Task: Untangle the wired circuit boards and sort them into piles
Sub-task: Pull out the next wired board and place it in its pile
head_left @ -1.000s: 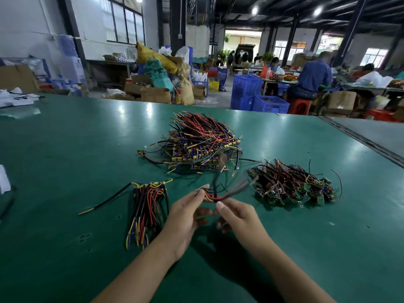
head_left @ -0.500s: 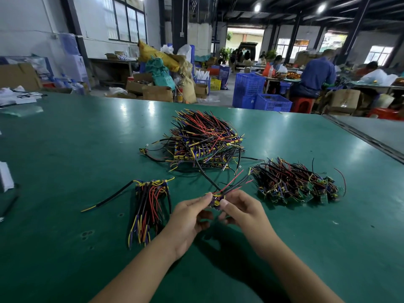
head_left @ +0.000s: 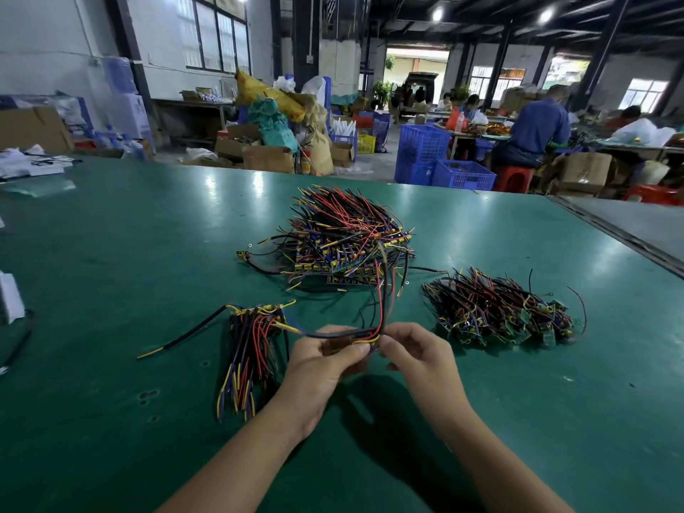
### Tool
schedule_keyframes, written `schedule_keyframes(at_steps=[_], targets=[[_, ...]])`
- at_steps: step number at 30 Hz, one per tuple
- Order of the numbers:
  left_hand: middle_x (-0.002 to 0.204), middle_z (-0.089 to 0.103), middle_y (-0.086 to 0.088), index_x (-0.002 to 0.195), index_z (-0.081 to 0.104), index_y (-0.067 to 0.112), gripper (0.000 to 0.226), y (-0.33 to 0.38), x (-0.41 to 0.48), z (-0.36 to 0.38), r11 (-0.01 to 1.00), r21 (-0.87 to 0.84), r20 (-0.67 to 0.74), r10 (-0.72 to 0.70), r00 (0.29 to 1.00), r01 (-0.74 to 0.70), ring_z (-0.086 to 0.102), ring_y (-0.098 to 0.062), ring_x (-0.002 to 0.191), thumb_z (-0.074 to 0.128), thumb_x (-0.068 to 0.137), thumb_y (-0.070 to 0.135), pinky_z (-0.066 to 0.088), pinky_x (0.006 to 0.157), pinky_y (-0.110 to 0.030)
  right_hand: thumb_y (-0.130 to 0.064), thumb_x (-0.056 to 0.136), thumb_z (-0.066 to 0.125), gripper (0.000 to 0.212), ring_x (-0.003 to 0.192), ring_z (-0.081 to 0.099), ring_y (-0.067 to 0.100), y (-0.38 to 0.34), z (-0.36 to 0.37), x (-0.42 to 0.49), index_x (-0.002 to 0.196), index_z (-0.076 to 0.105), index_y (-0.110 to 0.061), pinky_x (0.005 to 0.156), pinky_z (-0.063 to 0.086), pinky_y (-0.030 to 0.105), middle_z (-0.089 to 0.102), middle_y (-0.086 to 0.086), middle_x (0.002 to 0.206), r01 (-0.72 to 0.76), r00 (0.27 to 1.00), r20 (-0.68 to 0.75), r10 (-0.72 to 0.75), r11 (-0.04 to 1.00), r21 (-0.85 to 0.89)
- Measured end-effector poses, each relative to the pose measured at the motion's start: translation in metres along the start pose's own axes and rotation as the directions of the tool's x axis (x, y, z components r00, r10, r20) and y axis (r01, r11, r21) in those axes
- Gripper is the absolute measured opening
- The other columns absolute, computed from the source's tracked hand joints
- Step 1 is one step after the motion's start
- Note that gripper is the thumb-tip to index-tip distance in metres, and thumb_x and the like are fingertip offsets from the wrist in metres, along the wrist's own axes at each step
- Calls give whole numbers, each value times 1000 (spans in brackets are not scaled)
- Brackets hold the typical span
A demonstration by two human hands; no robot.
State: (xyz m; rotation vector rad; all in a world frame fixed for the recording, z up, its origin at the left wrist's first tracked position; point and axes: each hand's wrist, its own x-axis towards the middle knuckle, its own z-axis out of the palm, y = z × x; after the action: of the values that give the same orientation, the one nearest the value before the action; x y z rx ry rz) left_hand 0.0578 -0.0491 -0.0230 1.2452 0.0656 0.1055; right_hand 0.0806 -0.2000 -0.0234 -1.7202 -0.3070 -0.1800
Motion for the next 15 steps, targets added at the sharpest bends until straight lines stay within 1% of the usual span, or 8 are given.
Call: schedule_keyframes(at_steps=[2,4,5,7,9,12,14,15], targets=[[87,74,-12,91,72,4,13,-1,1,-1,999,31,-31,29,999,-28,68,-17,79,70,80,-3,55,70,-25,-25,87,70,5,85,69,12,0,2,-2,90,72,-22,82,55,42,75,-5,87,-7,1000,2,7,999,-46],[79,72,-7,86,71,4,9,-2,0,-1,992,100,-31,78,996,-74,66,-14,75,73,78,-1,53,66,-21,-38,82,72,16,81,68,9,-2,5,-4,87,71,-23,76,55,37,73,-7,84,-4,1000,-9,4,997,-74],[76,71,-5,84,70,5,9,-3,0,0,985,141,-19,106,994,-102,64,-11,72,75,78,0,51,66,-20,-39,82,74,17,77,67,8,-3,6,-3,84,69,-23,72,53,34,73,-7,81,0,1000,-19,-1,997,-83],[73,69,-5,81,69,6,10,-4,-1,0,967,214,2,142,990,-140,63,-9,70,77,77,2,51,65,-21,-29,82,77,13,69,63,10,-5,6,-2,79,68,-21,67,50,32,71,-4,74,-5,1000,-31,3,998,-69],[75,69,-11,83,67,6,10,-5,-2,1,955,253,24,156,987,-157,64,-13,71,74,78,1,52,68,-25,-17,84,75,11,62,58,11,-5,4,-1,75,68,-18,64,48,36,67,-2,66,-9,1000,-24,10,1000,4],[78,69,-8,85,65,7,13,-3,-3,4,978,176,17,115,993,-116,67,-16,73,68,81,-6,56,68,-26,-6,84,72,14,63,58,6,-6,-2,-1,78,69,-17,64,47,25,66,-4,67,46,998,32,-50,993,106],[78,69,-5,84,64,8,17,-2,-1,4,992,106,-20,76,997,-74,68,-17,73,65,82,-8,58,70,-35,-7,79,69,12,69,57,4,-9,-3,-2,83,72,-18,68,45,19,66,-6,75,88,990,97,-104,984,156],[78,68,-5,84,61,8,17,-2,0,4,994,87,-45,72,996,-68,67,-18,72,65,82,-9,58,71,-39,-10,75,65,16,72,56,3,-10,-3,-2,86,73,-18,70,44,18,66,-7,78,101,985,122,-122,981,166]])
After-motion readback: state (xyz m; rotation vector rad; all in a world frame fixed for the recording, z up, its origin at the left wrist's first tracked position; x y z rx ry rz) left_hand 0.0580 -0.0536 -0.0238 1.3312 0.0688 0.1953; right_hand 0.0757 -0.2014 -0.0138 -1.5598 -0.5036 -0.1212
